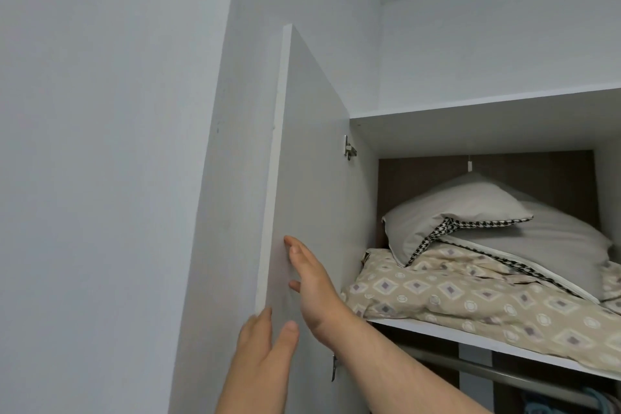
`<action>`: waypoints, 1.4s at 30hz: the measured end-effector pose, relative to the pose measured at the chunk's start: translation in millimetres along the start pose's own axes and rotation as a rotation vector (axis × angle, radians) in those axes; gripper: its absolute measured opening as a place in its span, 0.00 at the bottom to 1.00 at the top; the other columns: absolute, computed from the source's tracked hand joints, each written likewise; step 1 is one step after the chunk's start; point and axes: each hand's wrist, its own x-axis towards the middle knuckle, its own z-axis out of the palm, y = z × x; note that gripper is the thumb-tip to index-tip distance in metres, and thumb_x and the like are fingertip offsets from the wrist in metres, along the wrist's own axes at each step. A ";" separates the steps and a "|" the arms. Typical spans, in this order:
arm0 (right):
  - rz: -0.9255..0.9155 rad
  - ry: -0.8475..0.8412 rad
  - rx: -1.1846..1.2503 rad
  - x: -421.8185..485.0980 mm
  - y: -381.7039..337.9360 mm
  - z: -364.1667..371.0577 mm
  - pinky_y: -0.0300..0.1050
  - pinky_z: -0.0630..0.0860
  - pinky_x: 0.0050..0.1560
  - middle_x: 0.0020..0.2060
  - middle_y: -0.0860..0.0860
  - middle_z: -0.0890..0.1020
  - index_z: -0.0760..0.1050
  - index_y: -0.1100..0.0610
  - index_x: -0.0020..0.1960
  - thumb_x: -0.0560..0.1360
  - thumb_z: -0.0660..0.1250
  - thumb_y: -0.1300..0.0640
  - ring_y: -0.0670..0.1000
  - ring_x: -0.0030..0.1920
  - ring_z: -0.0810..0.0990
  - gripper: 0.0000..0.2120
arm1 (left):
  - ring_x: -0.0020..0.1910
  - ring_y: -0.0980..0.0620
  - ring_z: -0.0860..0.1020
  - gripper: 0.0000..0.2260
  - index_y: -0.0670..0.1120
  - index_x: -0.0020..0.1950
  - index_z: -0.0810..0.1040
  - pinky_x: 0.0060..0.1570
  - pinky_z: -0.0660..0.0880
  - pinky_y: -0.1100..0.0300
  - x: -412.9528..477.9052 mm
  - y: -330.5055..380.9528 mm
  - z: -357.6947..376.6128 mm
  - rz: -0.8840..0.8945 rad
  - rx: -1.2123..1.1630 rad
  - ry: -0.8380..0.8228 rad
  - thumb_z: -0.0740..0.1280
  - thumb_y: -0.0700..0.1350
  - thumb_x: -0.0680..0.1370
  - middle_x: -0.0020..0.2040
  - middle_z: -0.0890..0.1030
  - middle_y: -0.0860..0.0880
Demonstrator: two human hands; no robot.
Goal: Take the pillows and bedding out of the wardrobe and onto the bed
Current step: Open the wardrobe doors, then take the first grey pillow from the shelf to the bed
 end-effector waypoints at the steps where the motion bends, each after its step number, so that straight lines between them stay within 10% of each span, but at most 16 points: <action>1: 0.008 -0.012 -0.007 -2.6 0.4 -5.6 0.51 0.60 0.74 0.70 0.43 0.68 0.64 0.53 0.74 0.82 0.52 0.49 0.41 0.69 0.67 0.22 | 0.74 0.56 0.58 0.30 0.56 0.75 0.58 0.69 0.54 0.61 -7.6 7.7 4.0 0.081 0.034 0.009 0.56 0.63 0.74 0.75 0.60 0.55; 4: 0.021 0.013 -0.040 -10.0 8.0 -35.5 0.51 0.62 0.73 0.63 0.40 0.70 0.66 0.52 0.73 0.82 0.54 0.49 0.34 0.58 0.69 0.21 | 0.66 0.66 0.65 0.26 0.80 0.58 0.63 0.60 0.61 0.72 -22.9 28.4 21.3 0.304 0.011 -0.026 0.52 0.68 0.60 0.64 0.63 0.69; 11: 0.010 0.294 -0.118 -24.4 12.7 -164.4 0.51 0.67 0.70 0.58 0.42 0.74 0.70 0.52 0.69 0.80 0.59 0.53 0.44 0.63 0.72 0.18 | 0.51 0.80 0.68 0.19 0.63 0.53 0.71 0.47 0.64 0.76 -3.9 38.0 97.0 0.285 -0.207 -0.085 0.58 0.66 0.64 0.55 0.72 0.67; 14: 0.004 0.397 -0.174 -31.1 5.7 -228.1 0.47 0.68 0.68 0.62 0.47 0.74 0.69 0.52 0.69 0.79 0.60 0.54 0.46 0.62 0.72 0.18 | 0.50 0.67 0.74 0.02 0.58 0.49 0.74 0.46 0.66 0.71 21.0 50.5 140.8 0.210 -0.323 -0.142 0.61 0.52 0.78 0.51 0.75 0.63; 22: -0.070 0.549 -0.403 -30.5 1.6 -366.4 0.45 0.66 0.65 0.63 0.45 0.72 0.68 0.50 0.70 0.77 0.62 0.55 0.46 0.66 0.69 0.21 | 0.61 0.49 0.73 0.10 0.46 0.57 0.75 0.61 0.70 0.50 96.7 71.4 254.6 0.044 -0.543 -0.151 0.57 0.47 0.81 0.56 0.76 0.50; 31: -0.039 0.676 -0.622 30.6 17.3 -459.1 0.45 0.65 0.62 0.69 0.50 0.71 0.66 0.54 0.71 0.75 0.64 0.52 0.48 0.67 0.69 0.25 | 0.55 0.45 0.72 0.19 0.40 0.65 0.71 0.56 0.69 0.49 197.5 58.0 336.1 -0.188 -0.564 -0.153 0.58 0.51 0.80 0.58 0.73 0.41; 35: -0.029 0.775 -0.759 83.0 13.2 -487.5 0.47 0.65 0.61 0.70 0.54 0.69 0.64 0.55 0.73 0.74 0.65 0.46 0.54 0.69 0.69 0.30 | 0.70 0.38 0.66 0.22 0.40 0.71 0.67 0.65 0.65 0.46 267.6 49.2 361.3 -0.176 -0.467 -0.158 0.58 0.50 0.80 0.72 0.67 0.37; 39: 0.005 0.873 -1.060 155.8 2.3 -504.0 0.54 0.67 0.64 0.69 0.60 0.70 0.64 0.58 0.72 0.74 0.61 0.41 0.62 0.68 0.68 0.32 | 0.39 0.43 0.71 0.09 0.43 0.46 0.74 0.39 0.68 0.56 343.4 43.5 388.1 -0.200 -0.373 -0.179 0.58 0.46 0.80 0.42 0.73 0.40; 42: 0.027 0.866 -1.428 207.3 1.2 -509.0 0.56 0.68 0.61 0.63 0.61 0.73 0.69 0.61 0.65 0.74 0.59 0.38 0.64 0.64 0.70 0.31 | 0.54 0.39 0.75 0.18 0.42 0.58 0.76 0.56 0.71 0.53 396.1 32.3 415.8 -0.211 -0.289 -0.301 0.58 0.55 0.79 0.58 0.77 0.38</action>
